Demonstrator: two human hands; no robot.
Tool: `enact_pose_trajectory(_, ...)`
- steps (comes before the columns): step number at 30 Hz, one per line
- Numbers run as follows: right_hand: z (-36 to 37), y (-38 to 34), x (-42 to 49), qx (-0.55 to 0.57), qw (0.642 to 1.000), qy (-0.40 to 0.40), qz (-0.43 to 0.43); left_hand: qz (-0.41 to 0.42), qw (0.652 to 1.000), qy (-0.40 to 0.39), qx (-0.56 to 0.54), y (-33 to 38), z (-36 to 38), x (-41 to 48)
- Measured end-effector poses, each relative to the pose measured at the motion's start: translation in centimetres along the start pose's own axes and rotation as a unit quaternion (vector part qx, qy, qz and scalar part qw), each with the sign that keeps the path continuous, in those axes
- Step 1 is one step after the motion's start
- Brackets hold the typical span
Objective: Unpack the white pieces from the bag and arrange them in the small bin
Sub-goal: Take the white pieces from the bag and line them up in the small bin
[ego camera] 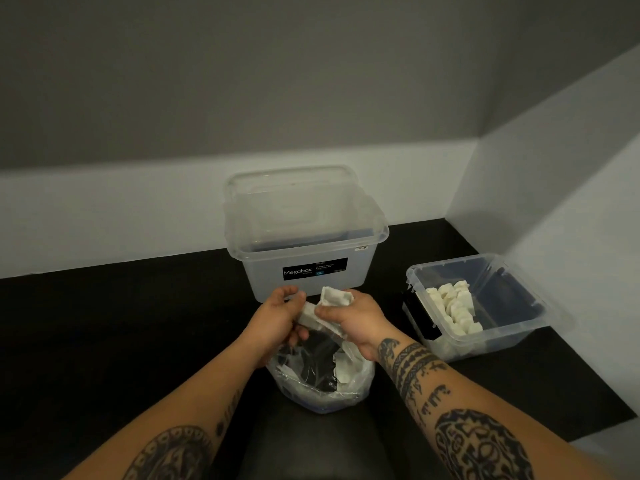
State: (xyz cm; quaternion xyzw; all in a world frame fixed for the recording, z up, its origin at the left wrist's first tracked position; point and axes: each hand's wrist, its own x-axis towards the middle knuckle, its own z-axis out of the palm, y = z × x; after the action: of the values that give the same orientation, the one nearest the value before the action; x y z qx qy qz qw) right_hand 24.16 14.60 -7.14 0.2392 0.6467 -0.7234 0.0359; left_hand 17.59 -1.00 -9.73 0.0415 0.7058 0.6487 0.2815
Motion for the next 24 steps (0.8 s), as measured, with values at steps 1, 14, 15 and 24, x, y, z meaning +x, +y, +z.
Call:
enact_pose_trajectory(1,0.0,-0.1,0.2,0.039,0.999,0.004,0.014,0.003,0.999,0.003,-0.035,0.1,-0.1,-0.1)
enact_pose_trajectory(14,0.2,-0.1,0.0,0.235,0.968,-0.062,0.062,0.046,0.974,0.080,-0.206,1.2,1.9,0.3)
enact_pose_trajectory(15,0.0,-0.1,0.1,0.248,0.965,-0.066,0.052,0.031,0.972,0.089,-0.217,1.2,1.9,0.4)
enact_pose_trajectory(24,0.5,0.1,0.5,0.208,0.978,0.015,0.023,-0.019,0.986,0.034,-0.165,0.8,2.9,0.1)
